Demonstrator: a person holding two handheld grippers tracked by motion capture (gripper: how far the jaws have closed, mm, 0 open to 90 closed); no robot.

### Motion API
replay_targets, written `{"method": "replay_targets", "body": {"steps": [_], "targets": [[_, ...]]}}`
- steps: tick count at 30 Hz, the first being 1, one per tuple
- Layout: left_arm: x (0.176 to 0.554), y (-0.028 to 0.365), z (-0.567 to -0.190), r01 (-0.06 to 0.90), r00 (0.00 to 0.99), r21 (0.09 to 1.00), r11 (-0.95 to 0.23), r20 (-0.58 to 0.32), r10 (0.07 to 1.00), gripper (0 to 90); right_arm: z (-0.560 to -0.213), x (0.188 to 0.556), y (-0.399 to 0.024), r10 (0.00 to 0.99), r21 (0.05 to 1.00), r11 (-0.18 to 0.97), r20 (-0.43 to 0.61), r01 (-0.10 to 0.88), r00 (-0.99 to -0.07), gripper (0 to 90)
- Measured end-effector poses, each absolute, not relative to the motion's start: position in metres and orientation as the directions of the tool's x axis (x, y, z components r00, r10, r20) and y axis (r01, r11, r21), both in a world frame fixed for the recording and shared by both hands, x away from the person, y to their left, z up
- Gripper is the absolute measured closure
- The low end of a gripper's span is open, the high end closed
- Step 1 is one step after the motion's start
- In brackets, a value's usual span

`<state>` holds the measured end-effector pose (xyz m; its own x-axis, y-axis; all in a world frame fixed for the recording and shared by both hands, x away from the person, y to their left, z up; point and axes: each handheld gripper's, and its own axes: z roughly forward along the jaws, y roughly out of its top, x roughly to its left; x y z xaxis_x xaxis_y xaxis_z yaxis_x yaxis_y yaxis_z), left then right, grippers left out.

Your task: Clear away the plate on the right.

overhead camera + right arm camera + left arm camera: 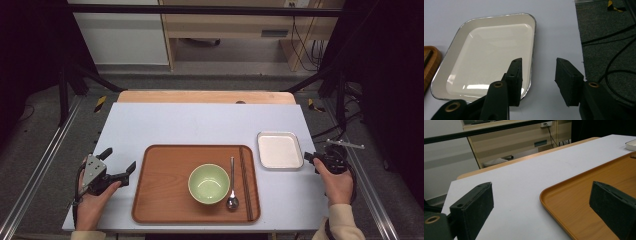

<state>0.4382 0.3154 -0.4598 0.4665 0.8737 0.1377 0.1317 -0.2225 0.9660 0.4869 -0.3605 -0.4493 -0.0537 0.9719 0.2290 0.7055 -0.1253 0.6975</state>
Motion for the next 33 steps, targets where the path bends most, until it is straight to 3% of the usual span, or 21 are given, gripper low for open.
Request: {"method": "replay_targets", "body": {"steps": [33], "targets": [[0.438,0.313,-0.46,0.132,0.472,0.964,-0.232,0.145,0.87,5.2,-0.471,0.499,-0.355,0.95,0.628,-0.155,0.306,0.762,-0.059,73.7]]}}
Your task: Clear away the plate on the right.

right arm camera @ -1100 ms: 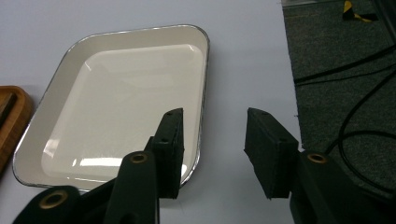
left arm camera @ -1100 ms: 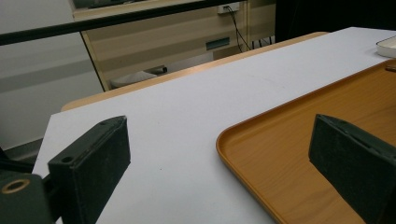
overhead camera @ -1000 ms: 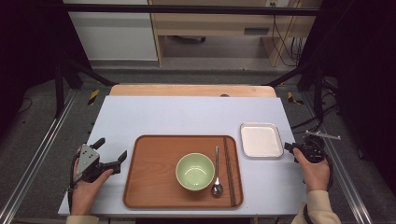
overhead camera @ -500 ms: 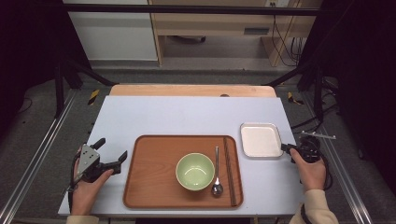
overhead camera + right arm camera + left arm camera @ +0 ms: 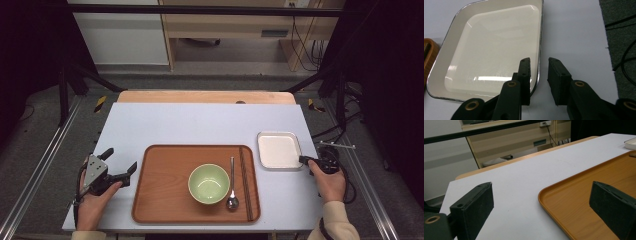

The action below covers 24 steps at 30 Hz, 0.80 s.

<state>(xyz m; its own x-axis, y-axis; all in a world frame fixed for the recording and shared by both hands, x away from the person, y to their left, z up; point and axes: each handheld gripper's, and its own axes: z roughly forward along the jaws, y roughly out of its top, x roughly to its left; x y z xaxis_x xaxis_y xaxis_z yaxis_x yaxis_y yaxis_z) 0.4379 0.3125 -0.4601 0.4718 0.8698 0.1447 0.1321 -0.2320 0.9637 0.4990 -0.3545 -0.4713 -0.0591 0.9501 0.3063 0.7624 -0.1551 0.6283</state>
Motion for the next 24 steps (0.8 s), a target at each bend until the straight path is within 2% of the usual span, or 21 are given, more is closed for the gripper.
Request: {"method": "replay_targets", "body": {"steps": [11,17,24], "targets": [[0.4379,0.3122,-0.4599,0.132,0.471,0.963,-0.235,0.148,0.87,5.2,-0.4749,0.5034,-0.3523,0.949,0.615,-0.156,0.311,0.773,-0.056,82.8],[0.4377,0.3122,-0.4596,0.132,0.47,0.963,-0.236,0.148,0.87,5.3,-0.4757,0.5035,-0.3526,0.935,0.602,-0.216,0.354,0.768,-0.016,87.6],[0.4375,0.3126,-0.4587,0.129,0.468,0.964,-0.232,0.147,0.871,5.3,-0.475,0.5026,-0.3547,0.92,0.605,-0.24,0.392,0.759,-0.022,88.6]]}}
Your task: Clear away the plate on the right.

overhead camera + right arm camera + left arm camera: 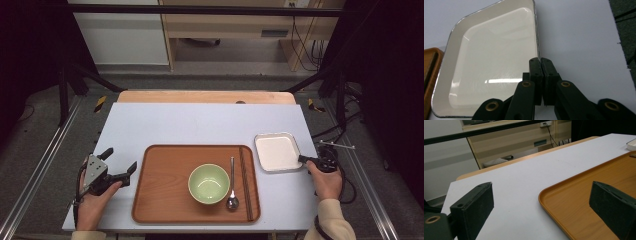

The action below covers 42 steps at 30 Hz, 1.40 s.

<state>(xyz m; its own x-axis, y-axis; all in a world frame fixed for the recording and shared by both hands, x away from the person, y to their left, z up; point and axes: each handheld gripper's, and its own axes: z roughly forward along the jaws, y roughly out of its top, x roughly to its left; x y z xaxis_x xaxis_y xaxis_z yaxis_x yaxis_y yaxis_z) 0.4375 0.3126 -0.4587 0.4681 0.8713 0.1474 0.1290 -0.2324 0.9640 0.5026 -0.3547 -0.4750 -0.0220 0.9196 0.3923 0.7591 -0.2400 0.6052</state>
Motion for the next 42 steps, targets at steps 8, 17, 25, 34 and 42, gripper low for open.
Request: {"method": "replay_targets", "body": {"steps": [8,17,25,34,42], "targets": [[0.437,0.313,-0.457,0.125,0.466,0.965,-0.23,0.148,0.872,5.4,-0.462,0.497,-0.352,0.914,0.64,-0.265,0.406,0.721,-0.024,88.6],[0.437,0.312,-0.456,0.121,0.468,0.965,-0.234,0.152,0.87,5.3,-0.447,0.494,-0.334,0.886,0.673,-0.257,0.45,0.693,-0.109,88.7],[0.434,0.307,-0.449,0.109,0.47,0.968,-0.225,0.15,0.87,5.8,-0.433,0.499,-0.294,0.852,0.686,-0.217,0.481,0.694,-0.209,88.7],[0.43,0.29,-0.437,0.082,0.495,0.968,-0.235,0.165,0.853,6.2,-0.412,0.513,-0.239,0.823,0.705,-0.145,0.476,0.695,-0.311,88.8],[0.427,0.267,-0.415,0.067,0.532,0.974,-0.217,0.149,0.834,7.8,-0.402,0.518,-0.216,0.798,0.713,-0.157,0.5,0.684,-0.337,88.8]]}}
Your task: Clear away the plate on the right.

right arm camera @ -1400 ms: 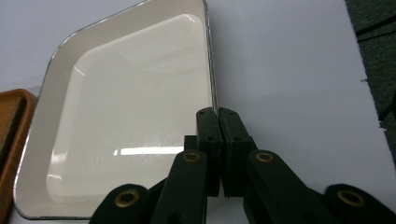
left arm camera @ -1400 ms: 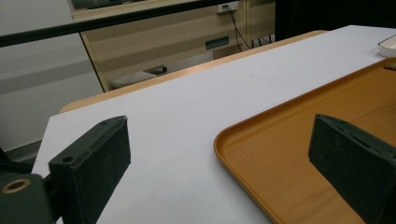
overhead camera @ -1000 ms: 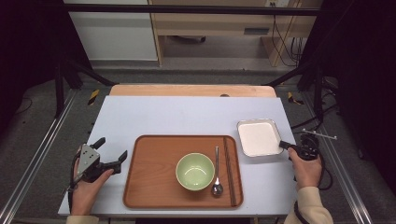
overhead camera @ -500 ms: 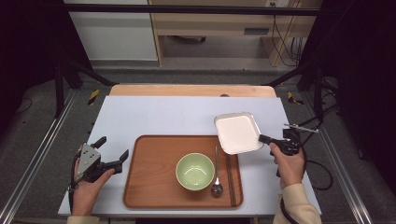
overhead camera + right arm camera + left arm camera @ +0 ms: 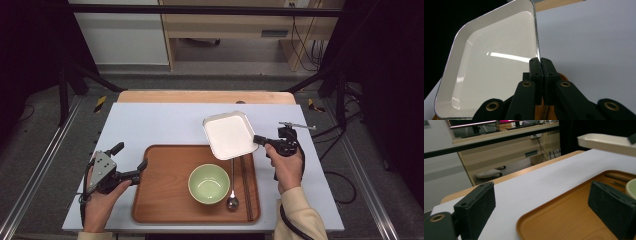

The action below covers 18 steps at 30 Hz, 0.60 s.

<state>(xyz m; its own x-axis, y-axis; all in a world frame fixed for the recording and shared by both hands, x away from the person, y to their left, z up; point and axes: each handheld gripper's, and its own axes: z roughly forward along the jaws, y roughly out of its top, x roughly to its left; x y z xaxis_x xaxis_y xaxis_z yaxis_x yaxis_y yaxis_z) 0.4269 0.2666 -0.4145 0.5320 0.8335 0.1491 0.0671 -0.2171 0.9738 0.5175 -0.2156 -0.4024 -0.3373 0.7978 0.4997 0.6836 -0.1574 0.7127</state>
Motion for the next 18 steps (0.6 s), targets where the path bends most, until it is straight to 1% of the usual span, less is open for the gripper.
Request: {"method": "replay_targets", "body": {"steps": [6,7,10,15,18], "targets": [[0.435,0.235,-0.394,0.066,0.566,0.977,-0.203,0.131,0.814,11.2,-0.398,0.518,-0.201,0.791,0.723,-0.157,0.5,0.673,-0.353,88.8],[0.438,0.228,-0.39,0.051,0.569,0.976,-0.213,0.147,0.809,11.3,-0.398,0.518,-0.199,0.797,0.73,-0.15,0.488,0.667,-0.355,88.7],[0.442,0.207,-0.379,0.073,0.591,0.973,-0.217,0.133,0.796,11.7,-0.394,0.515,-0.193,0.803,0.738,-0.156,0.482,0.656,-0.351,88.8],[0.448,0.18,-0.368,0.097,0.585,0.972,-0.216,0.12,0.802,11.9,-0.39,0.511,-0.19,0.827,0.772,-0.14,0.435,0.62,-0.356,88.8],[0.45,0.169,-0.366,0.108,0.578,0.972,-0.211,0.111,0.808,12.2,-0.388,0.51,-0.187,0.83,0.781,-0.137,0.426,0.609,-0.36,88.8]]}}
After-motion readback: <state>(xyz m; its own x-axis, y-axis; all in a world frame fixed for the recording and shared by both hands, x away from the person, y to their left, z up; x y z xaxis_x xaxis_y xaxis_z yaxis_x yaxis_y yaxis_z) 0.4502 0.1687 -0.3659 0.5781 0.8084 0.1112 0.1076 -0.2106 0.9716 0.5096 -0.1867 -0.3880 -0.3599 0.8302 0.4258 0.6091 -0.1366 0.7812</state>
